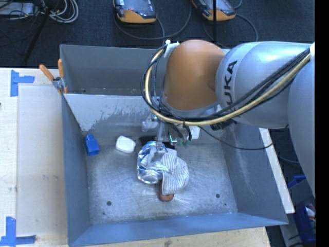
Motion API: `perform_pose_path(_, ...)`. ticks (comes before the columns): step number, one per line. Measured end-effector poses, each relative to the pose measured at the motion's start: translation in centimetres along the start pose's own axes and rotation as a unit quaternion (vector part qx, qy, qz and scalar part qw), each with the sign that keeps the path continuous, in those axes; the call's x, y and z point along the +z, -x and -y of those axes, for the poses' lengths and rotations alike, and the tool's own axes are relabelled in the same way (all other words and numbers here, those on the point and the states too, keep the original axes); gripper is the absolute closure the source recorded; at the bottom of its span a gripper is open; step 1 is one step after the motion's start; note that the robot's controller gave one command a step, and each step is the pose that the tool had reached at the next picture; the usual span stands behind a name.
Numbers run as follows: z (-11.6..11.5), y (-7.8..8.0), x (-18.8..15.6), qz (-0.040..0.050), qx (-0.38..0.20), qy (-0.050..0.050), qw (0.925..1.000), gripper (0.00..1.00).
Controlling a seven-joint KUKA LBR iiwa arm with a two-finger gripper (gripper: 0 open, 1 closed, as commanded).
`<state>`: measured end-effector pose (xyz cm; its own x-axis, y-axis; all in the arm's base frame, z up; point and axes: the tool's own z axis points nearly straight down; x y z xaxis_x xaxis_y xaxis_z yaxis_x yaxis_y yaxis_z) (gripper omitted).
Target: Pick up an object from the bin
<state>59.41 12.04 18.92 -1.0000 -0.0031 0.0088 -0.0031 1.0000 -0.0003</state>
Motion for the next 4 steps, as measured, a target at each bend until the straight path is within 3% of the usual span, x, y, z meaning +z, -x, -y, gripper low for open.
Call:
perform_pose_path(1, 0.1, 0.2, -0.4, 0.0037, 0.003, 0.0, 1.0, 1.0)
perform_pose_path(2, 0.1, 0.2, -0.4, 0.0037, 0.003, 0.0, 1.0, 1.0)
perform_pose_path(3, -1.6, 0.1, 10.5, 0.0082, -0.087, 0.0, 0.9962, 0.0)
perform_pose_path(4, -1.8, 0.6, 10.6, 0.0123, -0.095, 0.001, 0.9954, 1.0)
